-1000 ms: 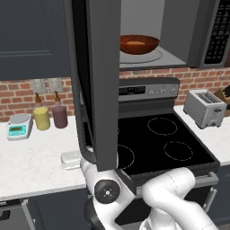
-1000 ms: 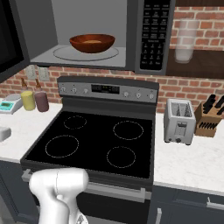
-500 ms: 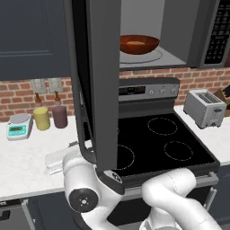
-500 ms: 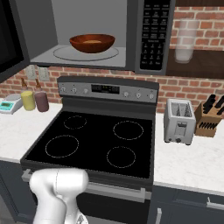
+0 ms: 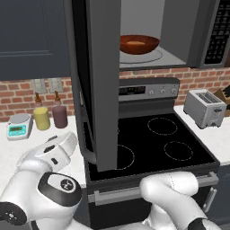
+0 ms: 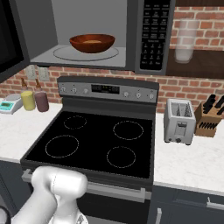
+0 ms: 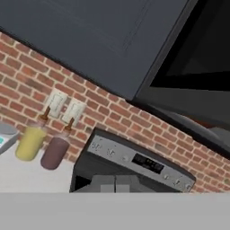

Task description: Open the microwave, place the bowl with waffle inside the microwave, then close the microwave door and turn it on.

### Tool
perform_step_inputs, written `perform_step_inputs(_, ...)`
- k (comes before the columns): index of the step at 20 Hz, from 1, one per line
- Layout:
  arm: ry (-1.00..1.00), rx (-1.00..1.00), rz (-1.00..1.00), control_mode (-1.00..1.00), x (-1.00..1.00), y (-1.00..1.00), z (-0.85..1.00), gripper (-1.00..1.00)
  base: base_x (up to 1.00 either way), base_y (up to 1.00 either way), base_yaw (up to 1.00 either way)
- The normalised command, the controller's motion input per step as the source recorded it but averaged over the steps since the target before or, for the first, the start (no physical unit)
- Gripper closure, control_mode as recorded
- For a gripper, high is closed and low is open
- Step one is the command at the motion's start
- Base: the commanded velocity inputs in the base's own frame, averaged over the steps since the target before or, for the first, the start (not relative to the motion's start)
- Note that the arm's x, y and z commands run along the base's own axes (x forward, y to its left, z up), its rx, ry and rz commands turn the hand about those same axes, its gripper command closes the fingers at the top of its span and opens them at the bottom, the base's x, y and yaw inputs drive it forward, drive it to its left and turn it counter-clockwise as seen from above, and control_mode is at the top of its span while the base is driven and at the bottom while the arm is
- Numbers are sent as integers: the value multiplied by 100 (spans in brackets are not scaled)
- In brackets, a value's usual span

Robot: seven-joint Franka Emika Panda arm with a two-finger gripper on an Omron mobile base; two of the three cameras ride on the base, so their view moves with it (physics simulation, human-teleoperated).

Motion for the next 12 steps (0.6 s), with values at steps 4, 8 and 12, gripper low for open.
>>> perform_step_inputs(4,-26,-36,-29,-100,0,43,0,100,0,0,0)
perform_step_inputs(8,-36,-36,-30,-100,0,20,0,100,0,0,0)
perform_step_inputs(12,-40,-27,-30,-100,-5,0,14,100,0,0,0)
